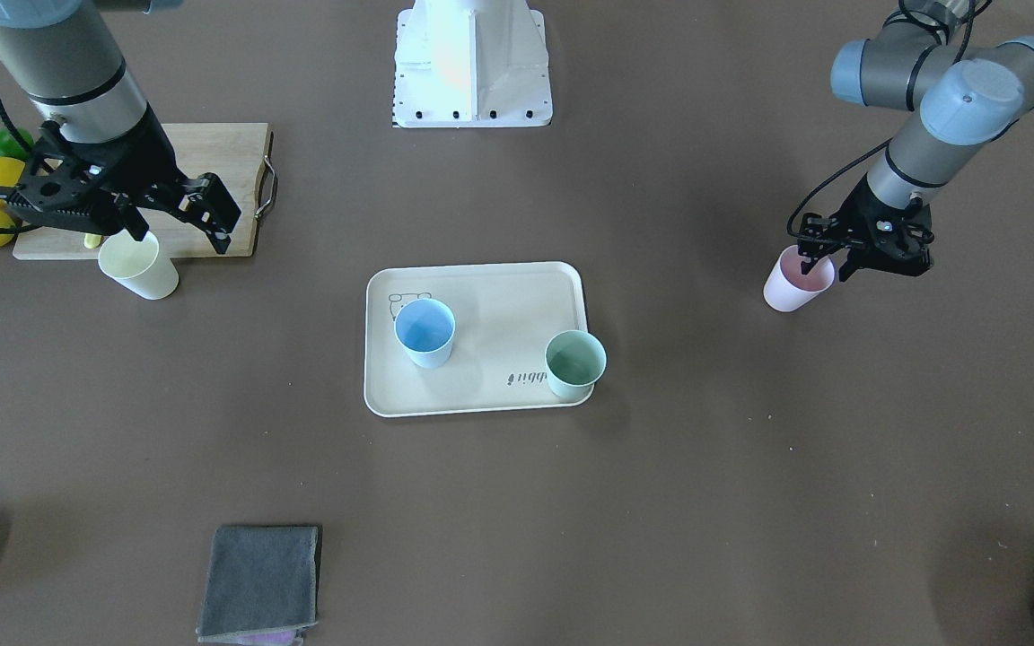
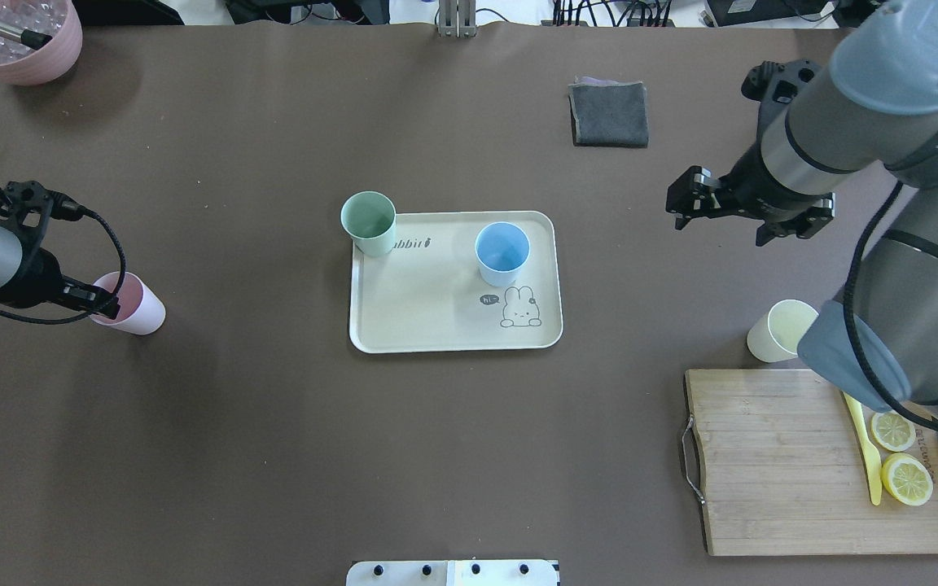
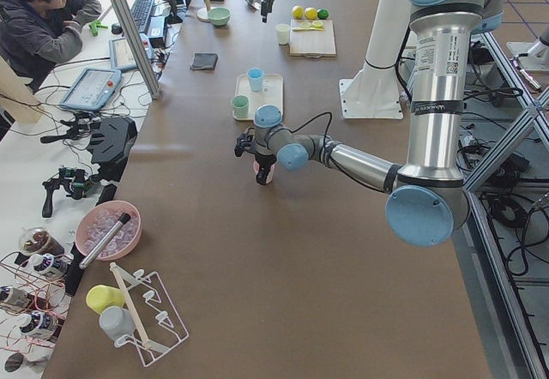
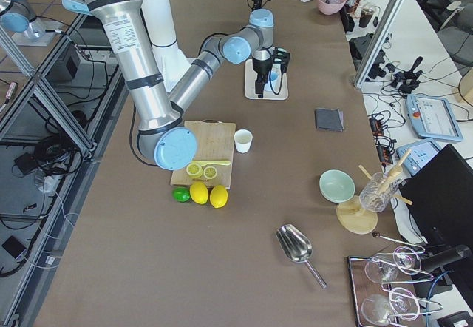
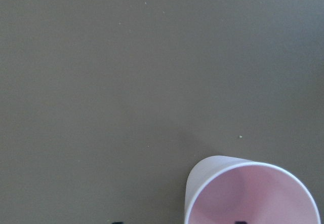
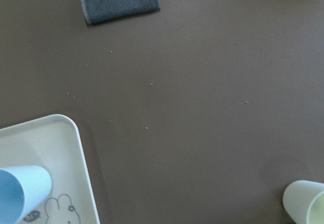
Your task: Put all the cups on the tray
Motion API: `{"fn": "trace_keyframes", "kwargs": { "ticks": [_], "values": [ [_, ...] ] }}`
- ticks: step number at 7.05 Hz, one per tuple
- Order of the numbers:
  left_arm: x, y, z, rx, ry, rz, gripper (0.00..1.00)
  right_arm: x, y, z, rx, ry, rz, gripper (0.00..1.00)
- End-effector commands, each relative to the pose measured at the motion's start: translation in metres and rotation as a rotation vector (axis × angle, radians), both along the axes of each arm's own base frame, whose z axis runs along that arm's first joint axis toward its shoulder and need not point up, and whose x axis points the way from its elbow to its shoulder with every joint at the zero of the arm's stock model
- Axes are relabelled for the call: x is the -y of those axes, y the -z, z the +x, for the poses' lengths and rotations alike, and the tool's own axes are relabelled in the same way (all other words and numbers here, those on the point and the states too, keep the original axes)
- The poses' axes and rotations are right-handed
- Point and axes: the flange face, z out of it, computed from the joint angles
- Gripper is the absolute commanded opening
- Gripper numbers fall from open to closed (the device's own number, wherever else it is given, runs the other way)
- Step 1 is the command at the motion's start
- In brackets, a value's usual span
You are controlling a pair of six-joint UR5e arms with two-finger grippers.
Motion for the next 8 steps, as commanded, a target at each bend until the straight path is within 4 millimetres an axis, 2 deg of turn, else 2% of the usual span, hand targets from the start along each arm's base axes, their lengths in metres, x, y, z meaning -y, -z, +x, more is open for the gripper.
{"fn": "trace_keyframes", "kwargs": {
  "ticks": [1, 2, 3, 4, 5, 6, 7, 8],
  "values": [
    [-0.005, 0.030, 0.007, -0.043, -0.004, 0.024, 0.00, -0.015, -0.051, 0.028, -0.068, 0.083, 0.024, 1.00],
    [0.002, 0.057, 0.003, -0.088, -0.019, 0.007, 0.00, -0.018, -0.069, 0.031, -0.084, 0.089, 0.013, 0.99],
    [0.025, 0.109, -0.001, -0.082, 0.009, -0.015, 0.00, -0.022, -0.099, 0.033, -0.074, 0.099, 0.035, 0.98],
    [0.035, 0.163, 0.006, -0.070, 0.015, -0.027, 0.00, -0.022, -0.132, 0.033, -0.054, 0.103, 0.061, 0.98],
    [0.043, 0.206, 0.015, -0.071, 0.043, -0.063, 0.00, -0.026, -0.169, 0.035, -0.028, 0.122, 0.082, 0.98],
    [0.049, 0.231, 0.023, -0.093, 0.075, -0.084, 0.00, -0.029, -0.196, 0.035, -0.003, 0.132, 0.092, 0.98],
    [0.048, 0.242, 0.029, -0.107, 0.087, -0.098, 0.00, -0.026, -0.207, 0.032, -0.012, 0.125, 0.080, 0.96],
    [0.043, 0.256, 0.044, -0.123, 0.094, -0.117, 0.00, -0.027, -0.210, 0.033, -0.016, 0.121, 0.072, 0.91]
  ]
}}
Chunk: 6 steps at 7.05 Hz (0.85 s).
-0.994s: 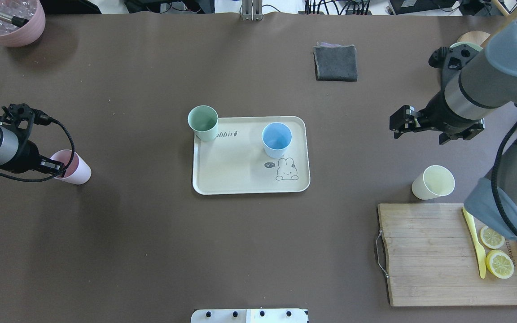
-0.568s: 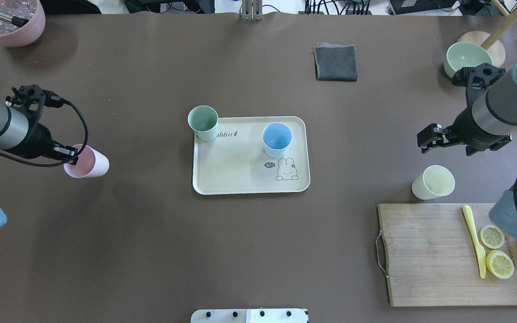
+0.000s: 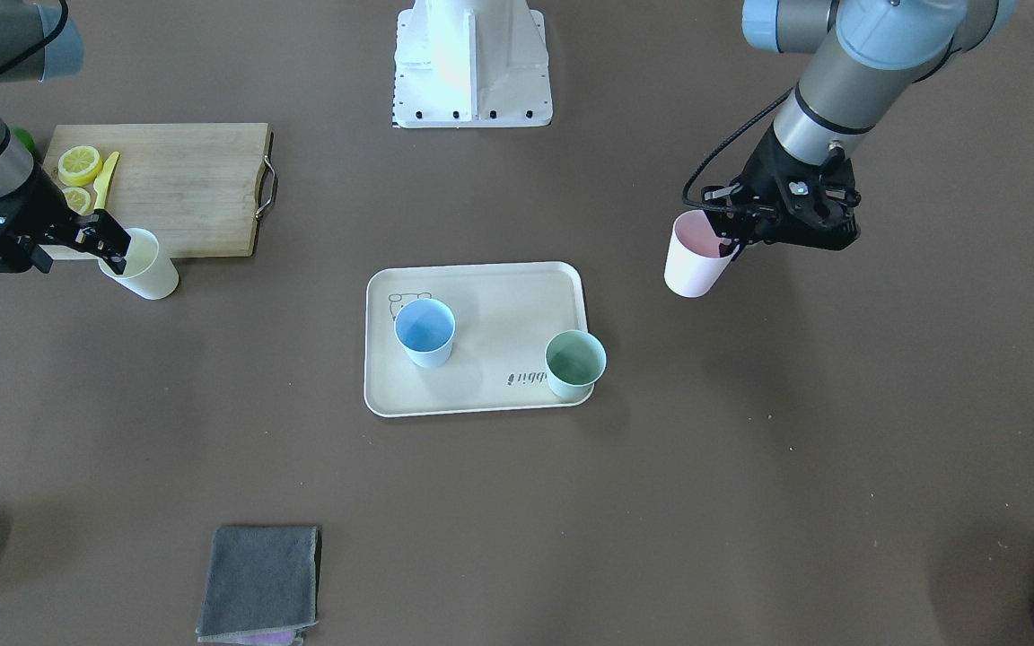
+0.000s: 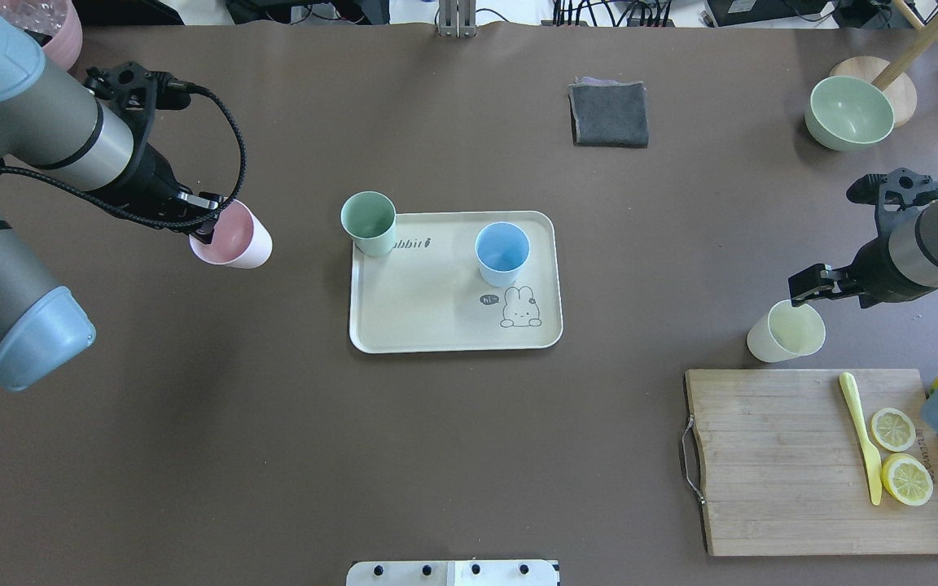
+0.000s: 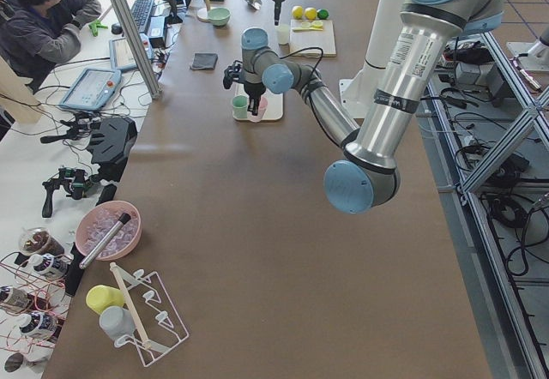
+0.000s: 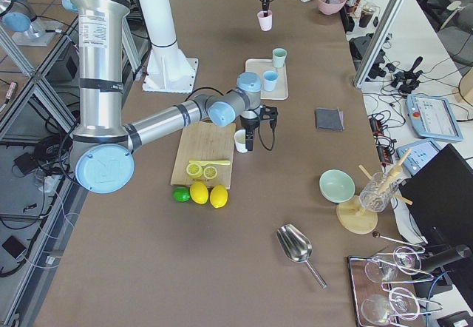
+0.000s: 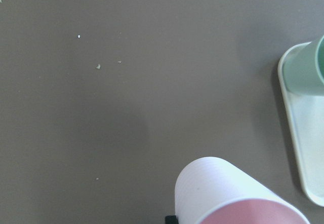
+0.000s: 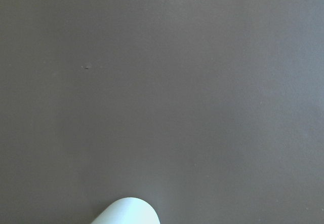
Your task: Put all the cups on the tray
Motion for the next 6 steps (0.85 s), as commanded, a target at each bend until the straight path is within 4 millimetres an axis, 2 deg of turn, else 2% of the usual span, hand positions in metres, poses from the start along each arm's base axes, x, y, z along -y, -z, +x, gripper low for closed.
{"fn": "trace_keyframes", "kwargs": {
  "ticks": [1, 2, 3, 4, 5, 6],
  "values": [
    [-0.012, 0.034, 0.039, -0.036, 0.008, -0.052, 0.00, -0.005, -0.018, 0.004, -0.010, -0.004, -0.017, 0.91],
    [-0.012, 0.047, 0.056, -0.029, 0.041, -0.052, 0.00, -0.010, -0.017, 0.001, -0.005, -0.008, -0.031, 0.91],
    [-0.023, 0.051, 0.078, -0.011, 0.043, -0.031, 0.00, -0.016, -0.002, -0.003, 0.023, -0.009, -0.038, 0.91],
    [-0.025, 0.051, 0.084, -0.008, 0.044, -0.038, 0.00, -0.018, 0.012, -0.005, 0.064, 0.012, -0.042, 0.91],
    [-0.025, 0.051, 0.085, -0.008, 0.045, -0.038, 0.00, -0.019, 0.011, -0.004, 0.066, 0.015, -0.046, 0.91],
    [-0.026, 0.054, 0.086, -0.012, 0.047, -0.040, 0.00, -0.024, 0.026, -0.002, 0.093, 0.021, -0.037, 0.91]
  ]
}}
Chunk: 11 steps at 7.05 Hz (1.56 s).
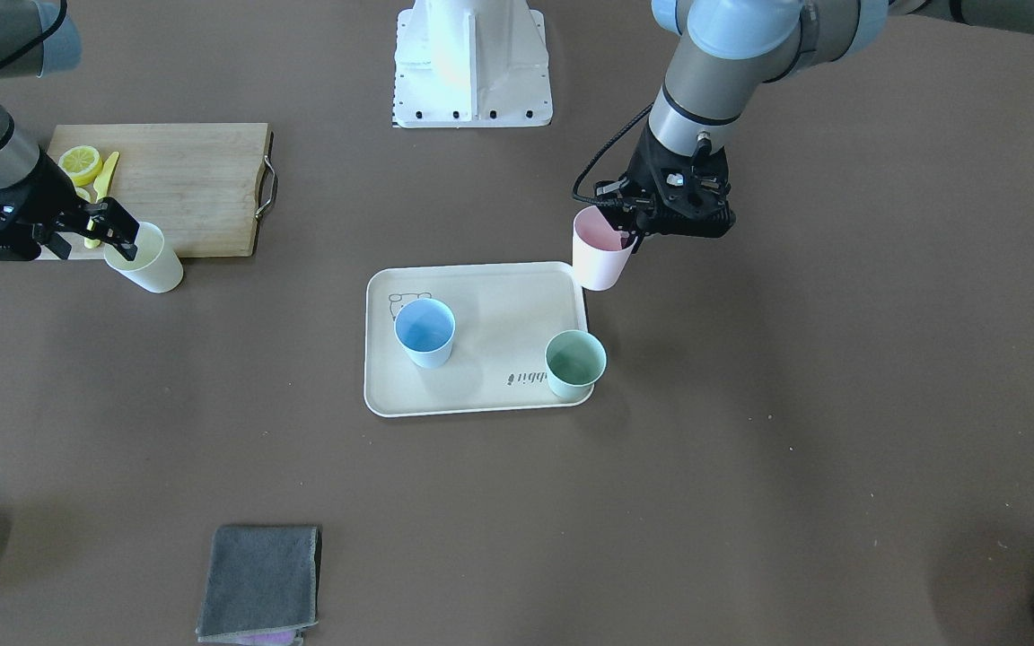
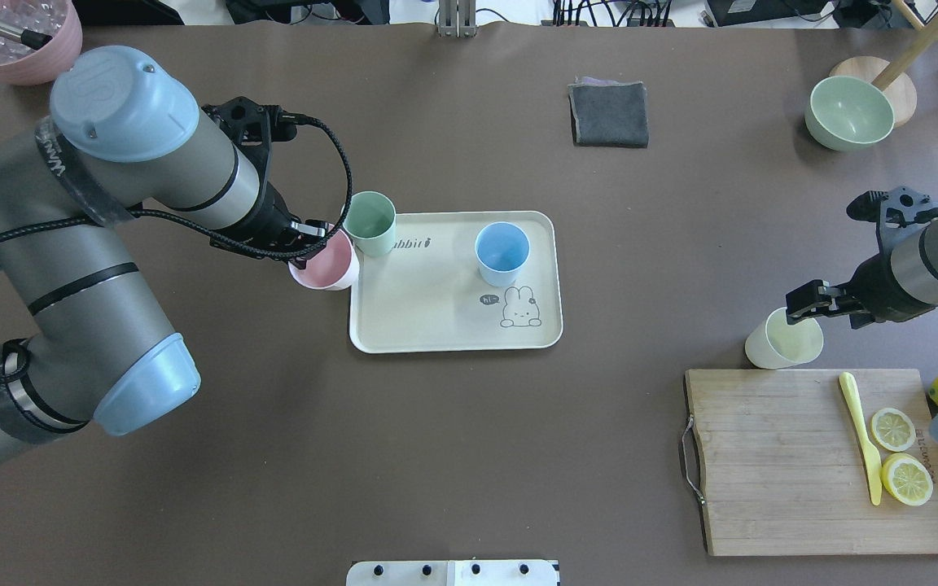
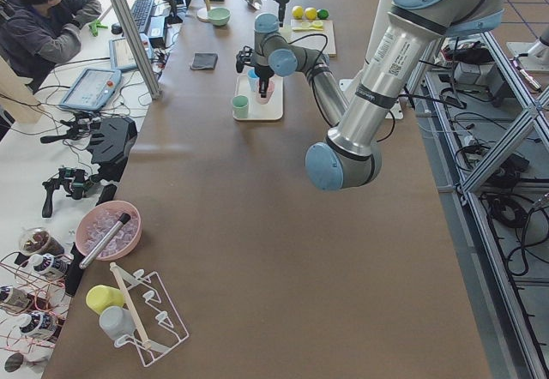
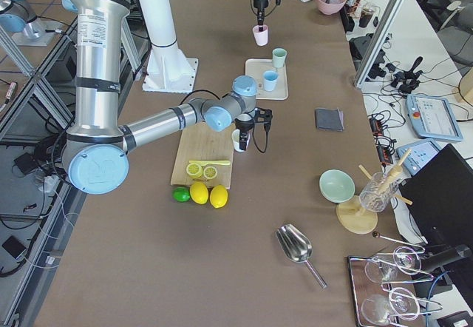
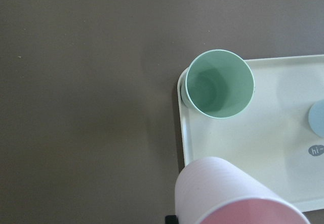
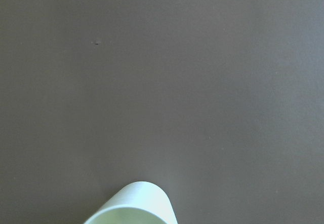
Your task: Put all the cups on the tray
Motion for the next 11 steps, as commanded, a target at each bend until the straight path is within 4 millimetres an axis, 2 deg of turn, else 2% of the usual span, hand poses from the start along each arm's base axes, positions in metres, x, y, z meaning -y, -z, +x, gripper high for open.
{"fn": "trace_keyframes", "kwargs": {
  "ticks": [1, 2, 3, 4, 5, 6, 7, 9, 10, 11],
  "values": [
    [-0.001, 0.002, 0.003, 0.001, 0.011, -0.002, 0.00, -0.005, 0.001, 0.002, 0.005, 0.001, -0.008, 0.91],
    [-0.002, 0.007, 0.003, -0.003, 0.027, -0.003, 0.00, -0.008, -0.006, 0.003, -0.007, 0.004, -0.016, 0.89],
    [-0.004, 0.008, 0.006, -0.005, 0.021, -0.002, 0.00, -0.010, -0.018, -0.005, -0.039, 0.006, -0.017, 0.74],
    [-0.005, 0.008, 0.007, -0.006, 0.023, -0.006, 0.00, -0.011, -0.022, -0.011, -0.049, 0.011, -0.019, 0.72],
    [-0.005, 0.008, 0.006, -0.006, 0.023, -0.006, 0.00, -0.016, -0.022, -0.021, -0.050, 0.010, -0.036, 0.58],
    [-0.005, 0.008, 0.007, -0.006, 0.023, -0.006, 0.00, -0.018, -0.018, -0.027, -0.049, 0.004, -0.039, 0.01],
    [-0.009, 0.009, 0.011, -0.007, 0.015, -0.007, 0.00, -0.017, -0.003, -0.028, -0.027, -0.001, -0.029, 0.00],
    [-0.043, 0.008, 0.058, 0.019, 0.013, -0.007, 0.00, -0.003, 0.052, -0.035, 0.058, -0.063, -0.047, 0.00],
    [-0.043, 0.003, 0.079, 0.024, 0.022, -0.014, 0.00, 0.015, 0.087, -0.041, 0.096, -0.105, -0.070, 0.00],
    [-0.035, -0.005, 0.092, 0.006, 0.036, -0.022, 0.00, 0.031, 0.129, -0.055, 0.118, -0.131, -0.098, 0.00]
  ]
}}
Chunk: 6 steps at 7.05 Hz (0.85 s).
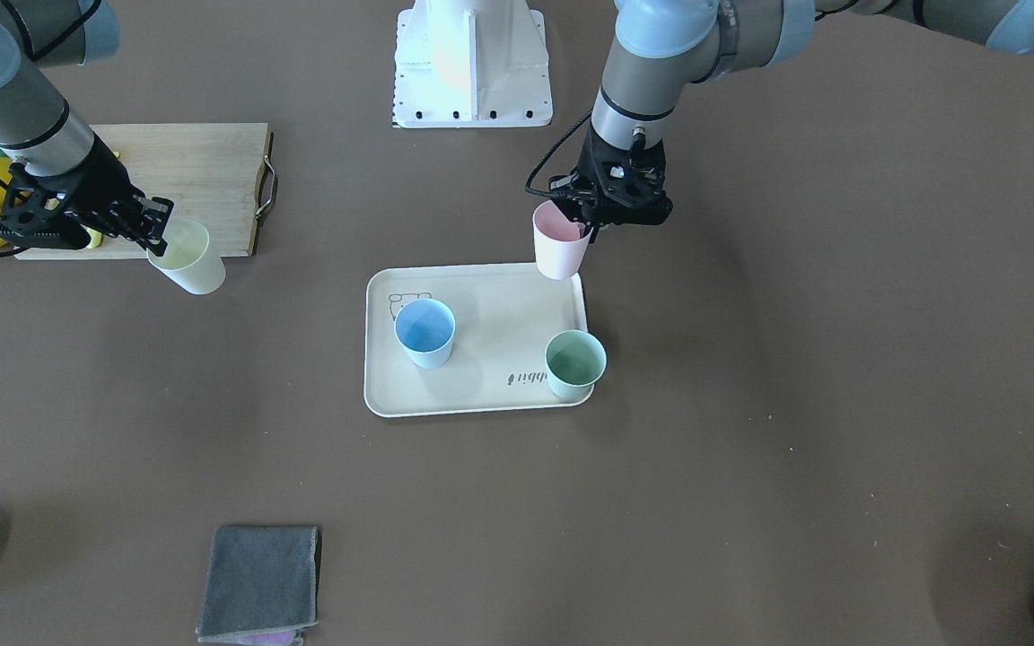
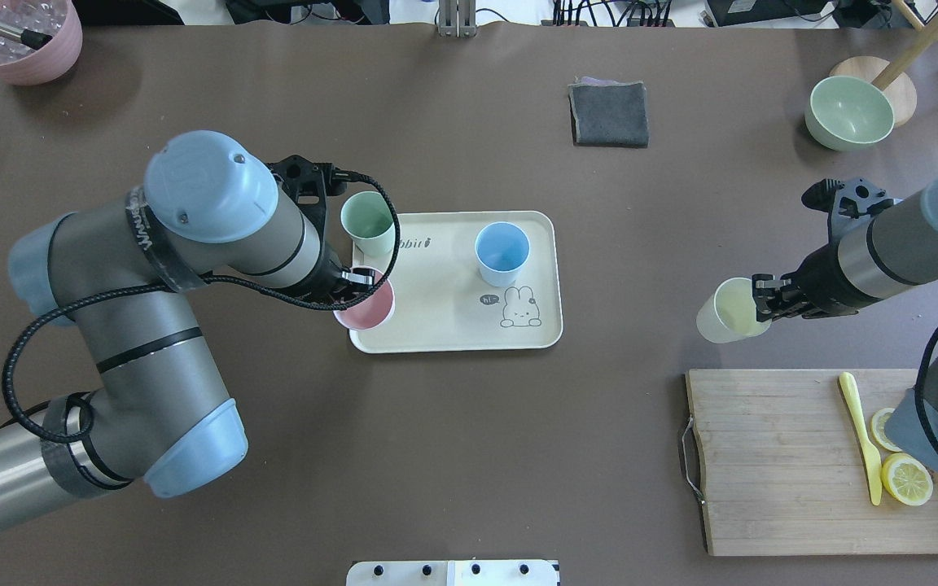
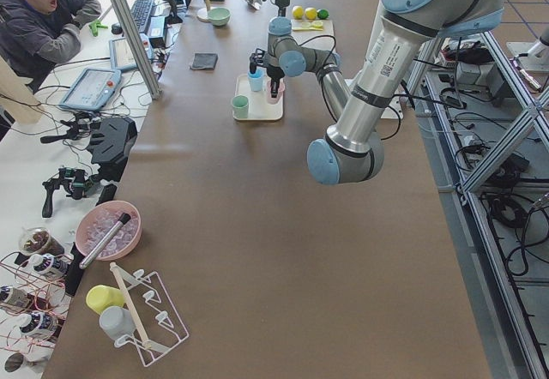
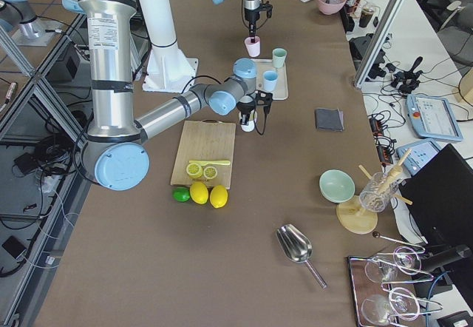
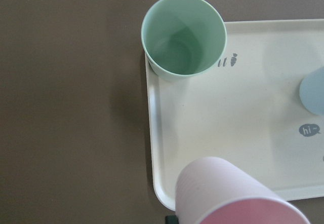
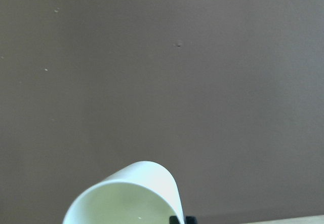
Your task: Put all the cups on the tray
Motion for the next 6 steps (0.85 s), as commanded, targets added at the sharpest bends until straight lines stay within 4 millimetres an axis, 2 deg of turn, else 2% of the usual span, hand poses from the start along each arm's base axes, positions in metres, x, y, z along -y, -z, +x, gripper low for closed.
{"fn": "trace_keyframes", "kwargs": {
  "ticks": [1, 3, 4, 5, 6],
  "values": [
    [0.010, -0.016, 0.031, -0.014, 0.015, -0.004, 0.00, 0.027, 0.078, -0.022, 0.043, -0.055, -0.053, 0.00],
    [0.025, -0.026, 0.038, -0.013, 0.028, -0.002, 0.00, 0.031, 0.120, -0.040, 0.057, -0.080, -0.086, 0.00],
    [0.030, -0.029, 0.038, -0.012, 0.033, -0.002, 0.00, 0.025, 0.141, -0.059, 0.055, -0.076, -0.106, 0.00],
    [0.039, -0.031, 0.034, -0.027, 0.043, 0.013, 0.12, 0.018, 0.159, -0.077, 0.047, -0.079, -0.121, 0.00],
    [0.041, -0.031, 0.035, -0.039, 0.044, 0.022, 0.98, 0.004, 0.161, -0.098, 0.026, -0.081, -0.120, 0.00]
  ]
}}
